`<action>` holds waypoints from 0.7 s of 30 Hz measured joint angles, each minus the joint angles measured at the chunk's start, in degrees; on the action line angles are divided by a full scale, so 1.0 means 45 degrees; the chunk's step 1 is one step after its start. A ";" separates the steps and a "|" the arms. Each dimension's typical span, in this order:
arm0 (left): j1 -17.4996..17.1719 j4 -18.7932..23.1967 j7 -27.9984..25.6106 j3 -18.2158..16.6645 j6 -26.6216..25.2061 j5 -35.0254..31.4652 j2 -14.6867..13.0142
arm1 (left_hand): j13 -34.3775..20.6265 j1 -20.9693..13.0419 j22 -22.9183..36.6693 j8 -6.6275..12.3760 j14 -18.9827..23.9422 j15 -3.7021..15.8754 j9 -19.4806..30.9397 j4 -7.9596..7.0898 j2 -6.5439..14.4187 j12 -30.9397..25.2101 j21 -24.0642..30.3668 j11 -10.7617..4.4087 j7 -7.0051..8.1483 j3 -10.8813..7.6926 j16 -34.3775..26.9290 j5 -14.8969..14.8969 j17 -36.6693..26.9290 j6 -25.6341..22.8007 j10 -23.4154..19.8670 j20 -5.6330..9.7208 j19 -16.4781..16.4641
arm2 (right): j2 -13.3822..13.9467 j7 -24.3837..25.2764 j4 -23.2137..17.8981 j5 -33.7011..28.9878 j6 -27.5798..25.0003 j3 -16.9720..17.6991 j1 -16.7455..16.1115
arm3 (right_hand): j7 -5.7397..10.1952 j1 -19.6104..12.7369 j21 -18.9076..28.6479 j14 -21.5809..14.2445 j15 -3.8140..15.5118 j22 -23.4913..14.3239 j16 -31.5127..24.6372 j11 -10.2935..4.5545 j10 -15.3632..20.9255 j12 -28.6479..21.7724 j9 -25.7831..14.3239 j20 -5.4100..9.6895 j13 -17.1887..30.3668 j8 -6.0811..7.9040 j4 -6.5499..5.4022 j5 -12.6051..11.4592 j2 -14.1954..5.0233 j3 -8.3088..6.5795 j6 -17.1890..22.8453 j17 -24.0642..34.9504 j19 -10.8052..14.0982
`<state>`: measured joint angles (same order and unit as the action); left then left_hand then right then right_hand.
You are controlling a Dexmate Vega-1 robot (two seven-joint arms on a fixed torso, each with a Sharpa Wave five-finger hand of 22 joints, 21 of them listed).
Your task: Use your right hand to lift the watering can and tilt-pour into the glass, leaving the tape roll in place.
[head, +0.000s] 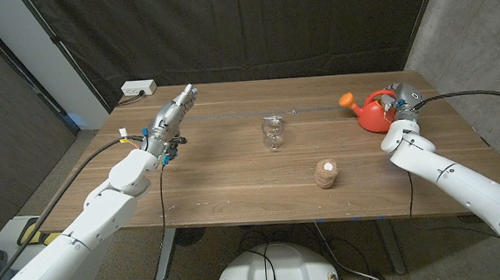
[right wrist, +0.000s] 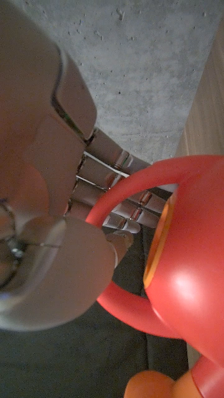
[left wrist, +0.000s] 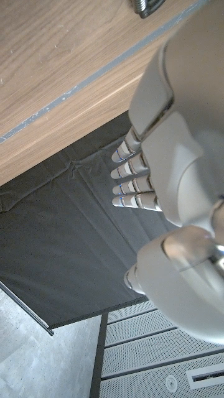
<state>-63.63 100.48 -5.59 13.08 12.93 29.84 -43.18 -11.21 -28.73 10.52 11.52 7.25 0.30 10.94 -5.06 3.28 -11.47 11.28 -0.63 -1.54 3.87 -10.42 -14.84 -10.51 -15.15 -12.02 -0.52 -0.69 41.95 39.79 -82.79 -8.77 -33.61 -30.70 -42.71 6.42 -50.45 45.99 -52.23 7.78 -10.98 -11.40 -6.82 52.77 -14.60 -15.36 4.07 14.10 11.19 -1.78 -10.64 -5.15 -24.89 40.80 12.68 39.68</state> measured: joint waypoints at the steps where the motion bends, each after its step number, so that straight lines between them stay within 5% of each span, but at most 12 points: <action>1: 0.0011 -0.0012 0.0013 0.0011 0.0001 0.0000 0.0007 | 0.0000 0.0000 0.0000 0.0000 0.0000 0.0000 0.0000 0.0000 0.0000 0.0000 0.0000 0.0000 0.0000 0.0000 0.0000 0.0000 0.0000 0.0000 0.0000 -0.0029 0.0029 | 0.0052 -0.0057 -0.0070 0.0027 -0.0023 0.0018 -0.0040 | 0.0004 0.0108 -0.0196 0.0504 -0.0124 0.0076 0.0069 0.0055 -0.0252 0.0089 0.0035 -0.0041 0.0000 0.0000 0.0031 -0.0019 0.0108 0.0092 -0.0188 0.0051 -0.0325; 5: 0.0065 -0.0061 0.0060 0.0060 0.0000 0.0004 0.0033 | 0.0000 0.0000 0.0000 0.0000 0.0000 0.0000 0.0000 0.0000 0.0000 0.0000 0.0000 0.0000 0.0000 0.0000 0.0000 0.0000 0.0000 0.0000 0.0000 -0.0047 0.0047 | 0.0255 -0.0295 -0.0348 0.0154 -0.0134 0.0081 -0.0192 | 0.0015 0.0406 -0.1085 0.2502 -0.0698 0.0192 0.0136 0.0260 -0.1369 0.0396 0.0174 -0.0214 -0.0060 0.0000 0.0275 -0.0062 0.0121 0.0337 -0.0734 0.0228 -0.1835; 8: 0.0091 -0.0087 0.0099 0.0082 0.0000 0.0022 0.0043 | 0.0000 0.0000 0.0000 0.0000 0.0000 0.0000 0.0000 0.0000 0.0000 0.0000 0.0000 0.0000 0.0000 0.0000 0.0000 0.0000 0.0000 0.0000 0.0000 -0.0047 0.0047 | 0.0348 -0.0468 -0.0488 0.0243 -0.0195 0.0116 -0.0262 | 0.0037 0.0475 -0.1483 0.3398 -0.0916 0.0249 0.0138 0.0309 -0.2114 0.0557 0.0224 -0.0279 -0.0060 0.0000 0.0415 -0.0062 0.0093 0.0332 -0.1118 0.0234 -0.2461; 21: 0.0102 -0.0112 0.0157 0.0135 -0.0026 0.0078 0.0045 | 0.0000 0.0000 0.0000 0.0000 0.0000 0.0000 0.0000 0.0035 0.0000 0.0000 0.0000 0.0000 -0.0005 0.0034 0.0000 0.0000 0.0000 -0.0005 0.0000 -0.0092 0.0092 | 0.0838 -0.1250 -0.1154 0.0823 -0.0424 0.0409 -0.0636 | -0.0016 0.0844 -0.2399 0.5432 -0.1118 0.0248 0.0292 0.0742 -0.4109 0.0800 0.0342 -0.0338 -0.0237 -0.0096 0.0862 0.0032 0.0387 0.0588 -0.2389 -0.0032 -0.3540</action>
<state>-63.17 99.98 -4.88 13.68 12.81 30.19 -42.98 -11.21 -28.73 10.52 11.52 7.25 0.30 10.94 -4.90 3.28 -11.47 11.28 -0.63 -1.56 4.02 -10.42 -14.84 -10.51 -15.17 -12.02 -0.94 -0.27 45.72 34.16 -87.99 -5.06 -35.52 -28.86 -45.57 6.35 -46.65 35.19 -27.79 2.75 -9.86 -10.09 -3.48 34.28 -11.00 -13.83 2.55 13.03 10.76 2.10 -10.50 -3.41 -22.24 30.05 12.54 23.75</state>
